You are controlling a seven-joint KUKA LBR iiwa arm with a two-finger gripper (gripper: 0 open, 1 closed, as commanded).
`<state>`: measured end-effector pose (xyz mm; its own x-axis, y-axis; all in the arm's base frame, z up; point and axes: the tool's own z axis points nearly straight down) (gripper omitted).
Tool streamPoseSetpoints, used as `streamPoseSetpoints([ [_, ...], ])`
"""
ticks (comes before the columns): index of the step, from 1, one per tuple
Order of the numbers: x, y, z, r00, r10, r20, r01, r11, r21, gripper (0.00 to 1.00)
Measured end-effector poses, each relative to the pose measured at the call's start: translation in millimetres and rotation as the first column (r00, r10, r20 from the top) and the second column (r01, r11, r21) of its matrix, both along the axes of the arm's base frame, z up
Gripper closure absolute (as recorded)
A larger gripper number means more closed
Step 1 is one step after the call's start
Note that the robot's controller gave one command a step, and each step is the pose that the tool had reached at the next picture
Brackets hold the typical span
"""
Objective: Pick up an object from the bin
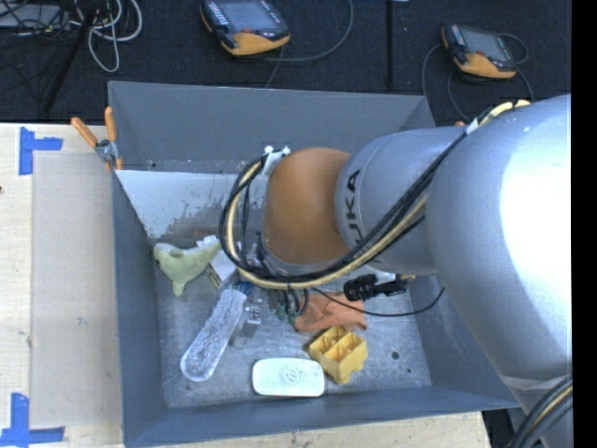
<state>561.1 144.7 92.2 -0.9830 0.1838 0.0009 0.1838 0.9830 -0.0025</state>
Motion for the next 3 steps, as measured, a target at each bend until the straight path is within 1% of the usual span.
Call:
streamPoseSetpoints([
  [1, 20.3, 11.3, -12.1, 0.982, -0.189, -0.001, 0.189, 0.982, 0.001, 0.00],
  [2, 17.1, 12.3, -13.3, 0.937, -0.350, 0.008, 0.350, 0.937, 0.003, 0.00],
  [3, 35.7, 27.3, -15.0, 0.999, 0.049, 0.004, -0.049, 0.999, -0.004, 1.00],
])
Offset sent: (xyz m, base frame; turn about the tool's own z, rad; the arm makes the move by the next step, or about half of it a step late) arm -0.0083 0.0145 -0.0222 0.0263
